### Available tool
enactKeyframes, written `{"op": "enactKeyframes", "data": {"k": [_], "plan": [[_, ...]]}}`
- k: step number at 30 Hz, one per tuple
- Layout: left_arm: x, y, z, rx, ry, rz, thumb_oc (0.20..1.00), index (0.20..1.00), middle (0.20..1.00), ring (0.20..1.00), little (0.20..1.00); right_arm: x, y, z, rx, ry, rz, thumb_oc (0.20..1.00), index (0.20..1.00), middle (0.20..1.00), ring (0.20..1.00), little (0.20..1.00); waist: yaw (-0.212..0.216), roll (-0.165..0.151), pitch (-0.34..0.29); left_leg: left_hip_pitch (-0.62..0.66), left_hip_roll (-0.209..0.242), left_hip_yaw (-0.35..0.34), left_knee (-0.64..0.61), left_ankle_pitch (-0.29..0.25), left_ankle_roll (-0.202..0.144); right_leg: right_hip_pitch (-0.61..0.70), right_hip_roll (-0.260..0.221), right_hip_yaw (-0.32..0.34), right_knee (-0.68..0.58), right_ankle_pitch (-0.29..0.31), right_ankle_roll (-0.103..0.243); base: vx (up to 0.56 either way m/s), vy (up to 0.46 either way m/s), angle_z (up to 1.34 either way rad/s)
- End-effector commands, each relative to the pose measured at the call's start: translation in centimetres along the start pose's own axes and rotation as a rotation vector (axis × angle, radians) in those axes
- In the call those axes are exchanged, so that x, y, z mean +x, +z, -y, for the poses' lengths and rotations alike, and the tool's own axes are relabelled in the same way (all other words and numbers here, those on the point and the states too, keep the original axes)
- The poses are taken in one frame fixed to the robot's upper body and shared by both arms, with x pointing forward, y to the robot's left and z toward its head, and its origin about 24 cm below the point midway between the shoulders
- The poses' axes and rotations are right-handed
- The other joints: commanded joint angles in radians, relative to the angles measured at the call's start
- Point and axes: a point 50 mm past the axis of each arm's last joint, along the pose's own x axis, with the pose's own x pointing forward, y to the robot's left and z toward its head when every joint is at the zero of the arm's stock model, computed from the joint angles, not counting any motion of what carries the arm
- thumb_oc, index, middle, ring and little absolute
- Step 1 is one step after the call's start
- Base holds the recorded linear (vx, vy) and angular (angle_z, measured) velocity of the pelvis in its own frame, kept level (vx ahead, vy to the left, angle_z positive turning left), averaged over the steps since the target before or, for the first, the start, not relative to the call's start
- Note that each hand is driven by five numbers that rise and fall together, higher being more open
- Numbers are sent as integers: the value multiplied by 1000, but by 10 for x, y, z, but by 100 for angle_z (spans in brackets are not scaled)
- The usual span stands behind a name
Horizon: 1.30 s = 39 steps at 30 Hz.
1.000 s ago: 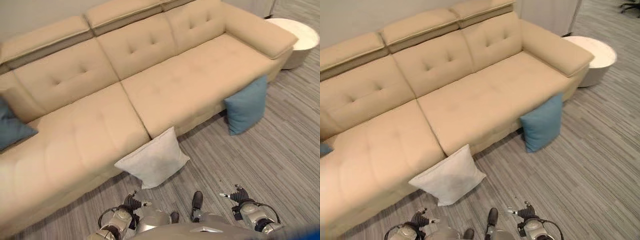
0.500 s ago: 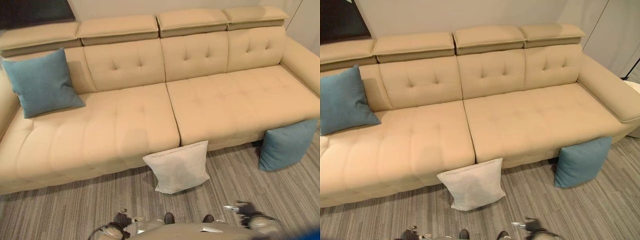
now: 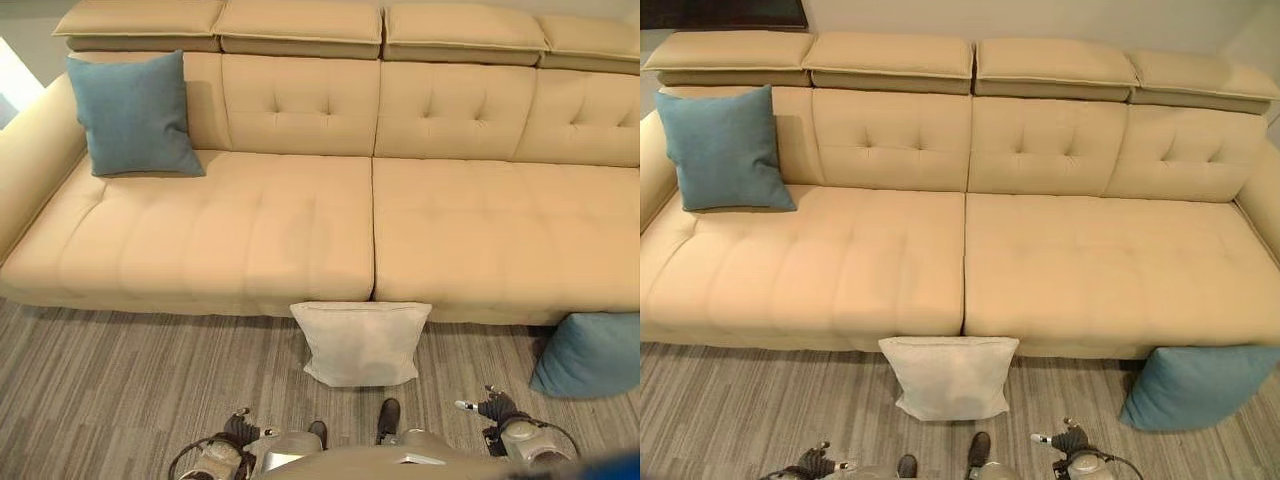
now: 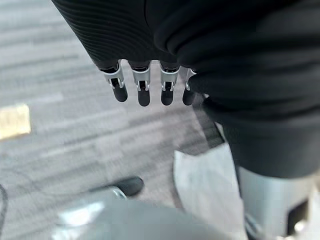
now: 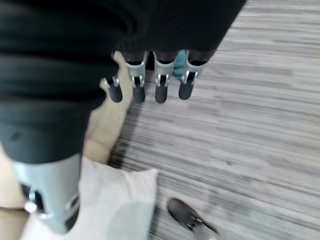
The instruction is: Pick up all the scattered cushions and arrange them neatly on the sofa.
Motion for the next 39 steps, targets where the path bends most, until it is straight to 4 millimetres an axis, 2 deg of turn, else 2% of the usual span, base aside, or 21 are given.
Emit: {"op": "enactKeyframes", "data": {"k": [1,4,5,6,13,16,19,22,23,28,29,30,31,33,35,39], "plan": [[6,34,-12,38,38,97,1000,1000,1000,1000,1000,1,4,9,23,-36,18,1000,1000,1000,1000,1000,-36,-9,22,-104,12,48,17,11,-39,14,-41,0,53,-101,86,-34,-134,40],[6,47,-12,39,37,141,1000,1000,1000,1000,1000,2,5,13,18,-49,22,1000,1000,1000,1000,1000,-47,-12,42,-164,23,114,72,20,-42,13,-50,-26,44,-104,79,-41,-40,71],[6,49,-11,42,33,150,1000,1000,1000,1000,1000,2,2,16,8,-58,11,1000,1000,1000,1000,1000,-49,-7,43,-188,38,155,62,40,-37,15,-52,-46,37,-107,77,7,-9,50],[6,49,-11,46,34,150,1000,1000,1000,1000,1000,2,1,16,-1,-61,9,1000,1000,1000,1000,1000,-47,-6,45,-199,39,165,53,46,-33,15,-50,-50,36,-108,79,37,2,53],[4,17,-13,53,36,44,1000,1000,1000,1000,1000,0,-2,6,-48,-30,6,1000,1000,1000,1000,1000,-45,-10,5,-114,26,176,-53,46,-21,34,-40,-22,35,-114,90,137,74,-7],[4,14,-16,45,47,37,1000,1000,1000,1000,1000,0,-1,2,-59,-15,7,1000,1000,1000,1000,1000,-37,-17,5,-95,19,183,-62,35,-13,35,-44,-6,49,-118,95,93,87,-18],[5,22,-27,-14,95,69,1000,1000,1000,1000,1000,2,11,1,-67,-19,49,1000,1000,1000,1000,1000,-26,-24,18,-108,11,187,-46,20,0,7,-58,4,96,-125,102,20,58,-6],[5,42,-40,-124,158,148,1000,1000,1000,1000,1000,4,33,9,-64,-57,127,1000,1000,1000,1000,1000,-19,-28,54,-168,9,186,-18,20,5,-65,-74,7,140,-122,105,-138,26,-4],[4,62,-47,-204,193,232,1000,1000,1000,1000,1000,5,54,18,-55,-102,200,1000,1000,1000,1000,1000,-19,-25,91,-225,8,185,11,23,7,-125,-85,9,173,-118,103,-258,39,5],[-6,114,-60,-362,259,448,1000,1000,1000,1000,1000,0,99,42,-21,-232,369,1000,1000,1000,1000,1000,-21,-7,156,-401,11,191,87,34,8,-315,-119,14,263,-104,93,-170,46,-3],[-12,135,-65,-407,276,529,1000,1000,1000,1000,1000,-4,123,53,-2,-289,452,1000,1000,1000,1000,1000,-23,2,168,-462,7,187,106,16,-1,-384,-125,23,293,-123,96,-94,31,-9],[-14,144,-67,-428,282,567,1000,1000,1000,1000,1000,-7,132,58,15,-313,490,1000,1000,1000,1000,1000,-25,5,170,-497,5,188,113,20,-2,-425,-128,23,304,-121,95,-157,22,-9],[-22,167,-74,-477,301,648,1000,1000,1000,1000,1000,-14,157,70,68,-372,577,1000,1000,1000,1000,1000,-28,8,181,-572,8,193,129,29,-3,-507,-135,28,323,-112,95,-180,20,-11],[-29,187,-78,-510,309,713,1000,1000,1000,1000,1000,-21,175,78,114,-414,636,1000,1000,1000,1000,1000,-32,11,180,-644,12,194,135,39,-5,-585,-141,30,335,-108,97,-147,10,-6],[-42,217,-86,-542,314,815,1000,1000,1000,1000,1000,-33,205,90,173,-477,737,1000,1000,1000,1000,1000,-41,15,187,-749,17,191,142,54,-7,-697,-147,42,350,-95,100,-131,-6,-1],[-63,255,-97,-565,317,953,1000,1000,1000,1000,1000,-54,243,107,248,-538,878,1000,1000,1000,1000,1000,-54,21,188,-887,18,186,151,69,-7,-846,-154,62,372,-87,106,-86,9,-4]]}}
